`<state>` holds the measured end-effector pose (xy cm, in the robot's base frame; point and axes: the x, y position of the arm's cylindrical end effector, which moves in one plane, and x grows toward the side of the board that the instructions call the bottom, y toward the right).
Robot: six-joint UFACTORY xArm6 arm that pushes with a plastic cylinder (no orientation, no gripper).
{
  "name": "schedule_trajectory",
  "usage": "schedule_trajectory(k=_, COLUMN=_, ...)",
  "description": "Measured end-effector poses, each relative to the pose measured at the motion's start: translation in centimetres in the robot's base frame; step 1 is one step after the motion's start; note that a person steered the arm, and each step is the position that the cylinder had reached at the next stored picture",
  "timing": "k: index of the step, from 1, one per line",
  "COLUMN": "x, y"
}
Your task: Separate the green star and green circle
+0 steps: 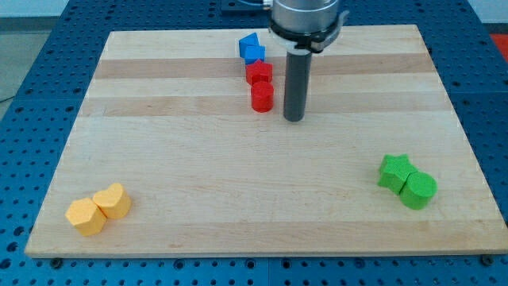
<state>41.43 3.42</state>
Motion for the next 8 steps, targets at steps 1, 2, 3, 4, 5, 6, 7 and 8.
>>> schedule_trajectory(k=1, x=-0.2, y=-2.8)
schedule_trajectory(k=2, x=-1.5, y=-3.6)
schedule_trajectory(k=3, x=-2.6, y=-3.8)
schedule_trajectory(k=4, x=-0.5, y=-2.6)
schedule_trajectory(k=5, x=1.0, y=3.5)
schedule_trajectory(k=6, x=1.0, y=13.3)
schedule_trajectory(k=7, x=1.7, y=24.0)
schedule_trajectory(k=8, x=6.7, y=30.5)
